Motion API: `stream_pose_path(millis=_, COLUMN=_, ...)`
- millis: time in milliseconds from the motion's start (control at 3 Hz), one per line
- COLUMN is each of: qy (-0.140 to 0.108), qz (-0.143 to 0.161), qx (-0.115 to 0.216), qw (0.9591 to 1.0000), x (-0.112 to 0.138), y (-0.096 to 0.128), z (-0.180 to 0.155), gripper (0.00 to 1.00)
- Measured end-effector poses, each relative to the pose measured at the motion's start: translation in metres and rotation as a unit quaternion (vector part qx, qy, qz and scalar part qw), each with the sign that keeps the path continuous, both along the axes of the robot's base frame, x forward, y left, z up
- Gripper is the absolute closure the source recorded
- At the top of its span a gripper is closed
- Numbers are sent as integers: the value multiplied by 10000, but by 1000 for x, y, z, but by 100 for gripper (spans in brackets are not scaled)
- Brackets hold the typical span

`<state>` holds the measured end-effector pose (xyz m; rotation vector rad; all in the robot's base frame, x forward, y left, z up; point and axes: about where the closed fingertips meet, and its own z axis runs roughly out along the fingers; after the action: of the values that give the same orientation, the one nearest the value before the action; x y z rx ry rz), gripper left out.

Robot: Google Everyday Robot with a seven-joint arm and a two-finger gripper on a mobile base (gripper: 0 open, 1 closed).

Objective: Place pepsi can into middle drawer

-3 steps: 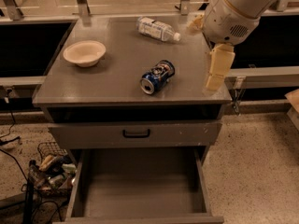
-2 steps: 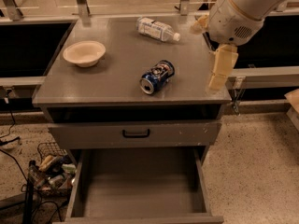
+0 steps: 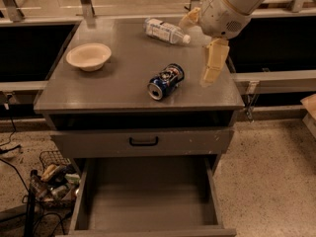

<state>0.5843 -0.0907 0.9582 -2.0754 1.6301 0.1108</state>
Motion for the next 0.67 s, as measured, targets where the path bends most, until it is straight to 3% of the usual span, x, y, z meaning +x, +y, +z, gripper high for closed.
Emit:
stream_pose_path(millis=333, qy=-64, qz=393, qx=235, qw=9989, x=27, y=27, z=-1, gripper=0)
stream_pose_path(millis=667, qy=-63, qz=393, qx=235, qw=9989, x=27, y=27, z=-1, gripper=0)
